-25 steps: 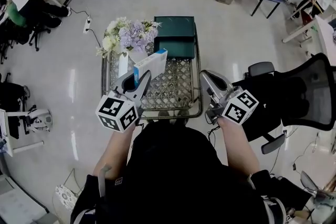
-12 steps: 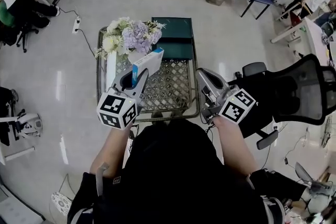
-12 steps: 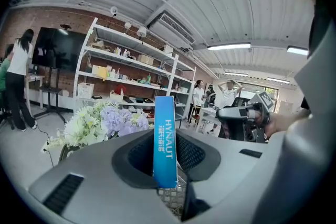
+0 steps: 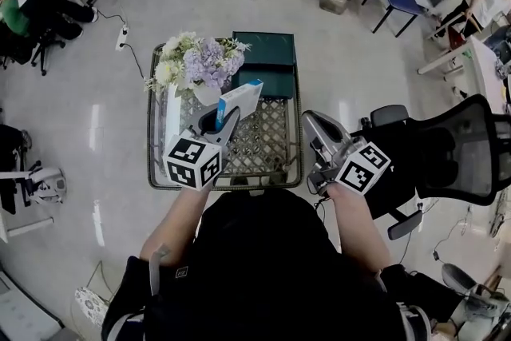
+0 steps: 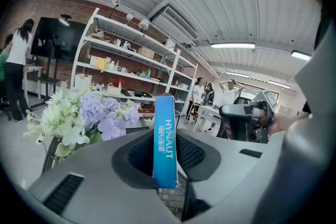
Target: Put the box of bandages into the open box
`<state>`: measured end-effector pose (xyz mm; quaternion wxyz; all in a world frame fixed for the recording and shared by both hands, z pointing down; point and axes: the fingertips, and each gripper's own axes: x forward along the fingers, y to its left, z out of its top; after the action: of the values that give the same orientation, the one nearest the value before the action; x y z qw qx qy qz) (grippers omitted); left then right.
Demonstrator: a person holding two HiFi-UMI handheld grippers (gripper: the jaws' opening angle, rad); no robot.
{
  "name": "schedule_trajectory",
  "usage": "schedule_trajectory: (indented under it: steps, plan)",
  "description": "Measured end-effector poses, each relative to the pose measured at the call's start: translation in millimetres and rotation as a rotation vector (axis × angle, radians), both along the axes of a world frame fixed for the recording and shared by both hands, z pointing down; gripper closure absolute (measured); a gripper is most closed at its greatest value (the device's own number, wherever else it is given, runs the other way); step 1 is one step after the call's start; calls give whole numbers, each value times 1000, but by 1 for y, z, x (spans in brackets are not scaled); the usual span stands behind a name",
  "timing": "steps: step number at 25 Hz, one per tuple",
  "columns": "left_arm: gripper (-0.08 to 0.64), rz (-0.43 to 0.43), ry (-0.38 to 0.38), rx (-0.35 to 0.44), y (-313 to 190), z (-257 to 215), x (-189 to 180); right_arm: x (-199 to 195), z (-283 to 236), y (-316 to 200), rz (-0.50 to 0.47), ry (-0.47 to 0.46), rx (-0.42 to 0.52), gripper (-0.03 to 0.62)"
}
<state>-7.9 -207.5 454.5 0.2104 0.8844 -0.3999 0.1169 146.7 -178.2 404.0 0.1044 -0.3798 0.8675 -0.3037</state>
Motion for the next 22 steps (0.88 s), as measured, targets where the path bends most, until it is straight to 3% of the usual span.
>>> schedule_trajectory:
  steps: [8, 22]
  plan:
    - [480, -20, -55, -34, -34, 26, 33, 35, 39, -11, 16, -41, -77, 581]
    - [480, -106, -134, -200, -80, 135, 35, 44, 106, -15, -8, -38, -249, 581]
